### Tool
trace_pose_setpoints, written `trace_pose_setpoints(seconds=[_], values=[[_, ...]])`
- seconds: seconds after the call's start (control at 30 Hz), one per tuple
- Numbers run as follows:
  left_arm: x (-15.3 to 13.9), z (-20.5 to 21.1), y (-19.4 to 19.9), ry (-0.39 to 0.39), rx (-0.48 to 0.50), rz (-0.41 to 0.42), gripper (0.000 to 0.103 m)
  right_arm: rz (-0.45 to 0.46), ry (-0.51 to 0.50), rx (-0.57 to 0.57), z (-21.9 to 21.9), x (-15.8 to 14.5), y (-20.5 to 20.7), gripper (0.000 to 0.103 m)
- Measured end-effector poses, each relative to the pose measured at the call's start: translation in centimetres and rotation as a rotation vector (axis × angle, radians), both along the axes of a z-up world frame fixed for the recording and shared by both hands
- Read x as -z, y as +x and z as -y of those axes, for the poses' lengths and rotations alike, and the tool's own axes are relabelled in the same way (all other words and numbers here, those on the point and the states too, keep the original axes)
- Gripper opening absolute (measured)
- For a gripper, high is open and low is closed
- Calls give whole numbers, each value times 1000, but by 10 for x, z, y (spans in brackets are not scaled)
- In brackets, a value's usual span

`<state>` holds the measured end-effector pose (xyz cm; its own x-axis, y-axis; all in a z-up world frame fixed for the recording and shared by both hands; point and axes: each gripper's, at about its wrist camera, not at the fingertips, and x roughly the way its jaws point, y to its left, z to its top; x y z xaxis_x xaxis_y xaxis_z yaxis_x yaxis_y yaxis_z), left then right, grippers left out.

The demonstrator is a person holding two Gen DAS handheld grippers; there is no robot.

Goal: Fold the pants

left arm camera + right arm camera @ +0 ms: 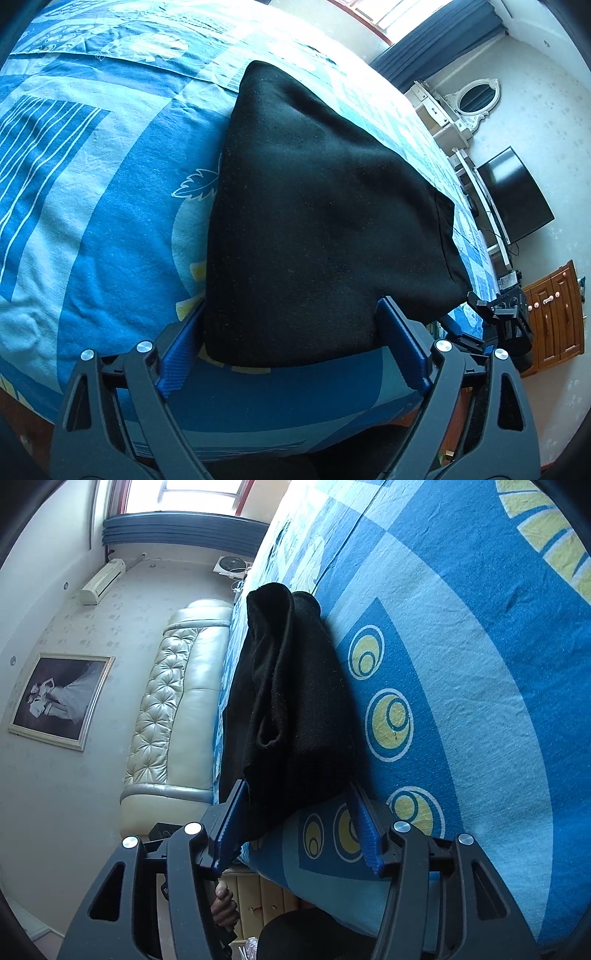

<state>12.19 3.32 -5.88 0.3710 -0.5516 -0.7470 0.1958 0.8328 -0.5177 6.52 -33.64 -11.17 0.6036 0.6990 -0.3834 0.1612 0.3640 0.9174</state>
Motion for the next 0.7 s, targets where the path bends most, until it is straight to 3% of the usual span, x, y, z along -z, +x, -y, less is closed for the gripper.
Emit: trace_pose_setpoints(seconds=[0.3,0.47,0.7], values=[[-15,12,-33,158,-31,59,92,-26,-118,-36,-4,-14,-28,78],[-30,28,-59,275,-18,148,93,-29,-301,-51,-16,-27,-46,79],[-49,38,-85,341,-69,193,94,-37,-645,-69,-41,-54,-60,79]])
